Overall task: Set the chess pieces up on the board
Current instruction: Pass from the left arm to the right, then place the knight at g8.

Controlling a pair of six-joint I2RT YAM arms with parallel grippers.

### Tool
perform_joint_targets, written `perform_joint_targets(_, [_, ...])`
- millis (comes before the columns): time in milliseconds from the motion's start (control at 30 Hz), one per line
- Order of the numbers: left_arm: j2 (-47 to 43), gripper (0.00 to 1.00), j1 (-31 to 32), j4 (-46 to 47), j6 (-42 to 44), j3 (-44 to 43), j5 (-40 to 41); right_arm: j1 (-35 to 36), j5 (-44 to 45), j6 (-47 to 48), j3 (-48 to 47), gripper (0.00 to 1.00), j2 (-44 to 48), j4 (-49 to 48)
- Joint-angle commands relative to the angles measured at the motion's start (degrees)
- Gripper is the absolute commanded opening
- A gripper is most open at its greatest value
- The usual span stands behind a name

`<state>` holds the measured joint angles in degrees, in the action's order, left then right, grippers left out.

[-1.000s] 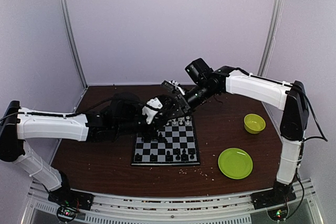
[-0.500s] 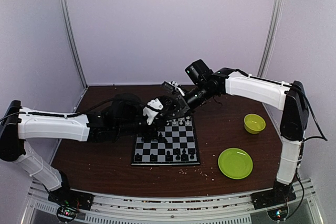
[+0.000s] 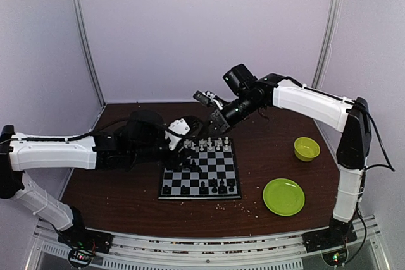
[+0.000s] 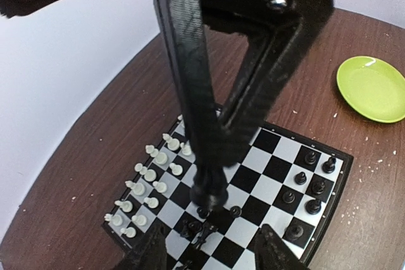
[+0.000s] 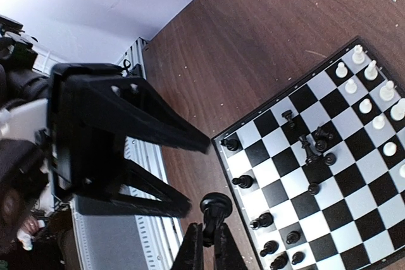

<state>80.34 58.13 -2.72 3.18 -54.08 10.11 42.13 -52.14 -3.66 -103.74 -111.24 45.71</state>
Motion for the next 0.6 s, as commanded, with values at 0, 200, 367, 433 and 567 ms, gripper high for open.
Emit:
perform_joint_targets(0, [-9.8,0.51,-1.4,-9.67,2.93,-2.82,2.64,0.14,7.36,8.22,-4.55,0.0,-0.36,6.25])
perform_joint_targets(200, [-19.14,0.66,-11.55,-17.63,-1.22,-6.27,3.94,1.9,15.26,14.79,-10.94,0.0,-2.16,11.21])
perform_joint_targets(367, [-15.97,0.68,-24.33,-24.92,-6.08,-16.03,-1.11,5.89,21.46,19.41,-15.17,0.0,-4.9,14.16])
perform_joint_targets(433, [-14.18,0.68,-28.04,-25.41,-6.71,-17.71,-2.74,7.78,23.84,20.89,-17.29,0.0,-6.51,15.51])
perform_joint_targets(567, [-13.47,0.68,-33.69,-20.79,-8.16,-13.33,-8.56,12.45,29.23,23.89,-20.02,0.0,-9.99,18.0])
